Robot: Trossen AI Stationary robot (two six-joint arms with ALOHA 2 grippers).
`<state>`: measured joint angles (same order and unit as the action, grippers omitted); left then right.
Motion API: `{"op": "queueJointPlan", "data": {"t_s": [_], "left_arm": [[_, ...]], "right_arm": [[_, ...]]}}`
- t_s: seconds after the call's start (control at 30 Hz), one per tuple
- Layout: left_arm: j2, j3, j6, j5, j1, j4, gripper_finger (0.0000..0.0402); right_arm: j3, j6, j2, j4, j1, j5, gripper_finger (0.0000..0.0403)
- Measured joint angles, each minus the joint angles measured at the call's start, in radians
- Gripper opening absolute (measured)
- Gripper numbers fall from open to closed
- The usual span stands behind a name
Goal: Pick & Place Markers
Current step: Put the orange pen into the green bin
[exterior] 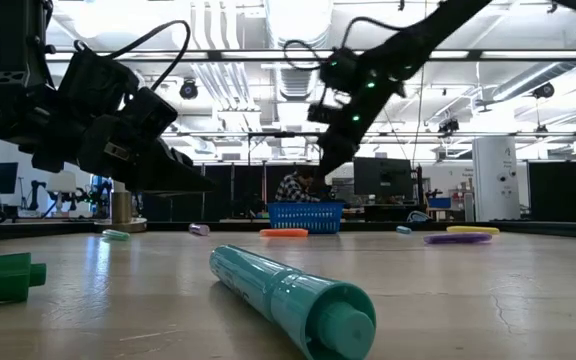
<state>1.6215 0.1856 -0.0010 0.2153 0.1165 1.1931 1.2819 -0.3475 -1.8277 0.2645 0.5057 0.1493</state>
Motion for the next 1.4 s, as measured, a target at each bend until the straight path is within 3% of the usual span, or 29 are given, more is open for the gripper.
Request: {"op": "queueJointPlan", "data": {"t_s": [0.33,0.53,0.73,1.07,1.27,1.4], "left_arm": [[0.000,0.018,0.001,-0.009,0.000,-0.011,0.0000],[0.000,0.037,-0.004,-0.009,0.000,-0.031,0.0000],[0.000,0.039,-0.011,-0.008,0.000,-0.050,0.0000],[0.000,0.046,-0.011,-0.063,0.000,-0.073,0.0000],[0.000,0.053,-0.011,-0.101,0.000,-0.072,0.0000],[0.000,0.052,-0.011,-0.103,0.000,-0.093,0.0000]], "right_arm": [[-0.491,0.243,0.264,-0.645,-0.122,0.000,0.0019],[-0.692,0.325,0.375,-0.880,-0.232,-0.001,0.0009],[-0.810,0.342,0.402,-1.033,-0.332,-0.001,0.0008],[-0.838,0.408,0.343,-1.091,-0.382,0.002,0.0008],[-0.747,0.477,0.195,-1.073,-0.354,0.014,0.0010],[-0.653,0.503,0.088,-1.012,-0.307,0.015,0.0032]]}}
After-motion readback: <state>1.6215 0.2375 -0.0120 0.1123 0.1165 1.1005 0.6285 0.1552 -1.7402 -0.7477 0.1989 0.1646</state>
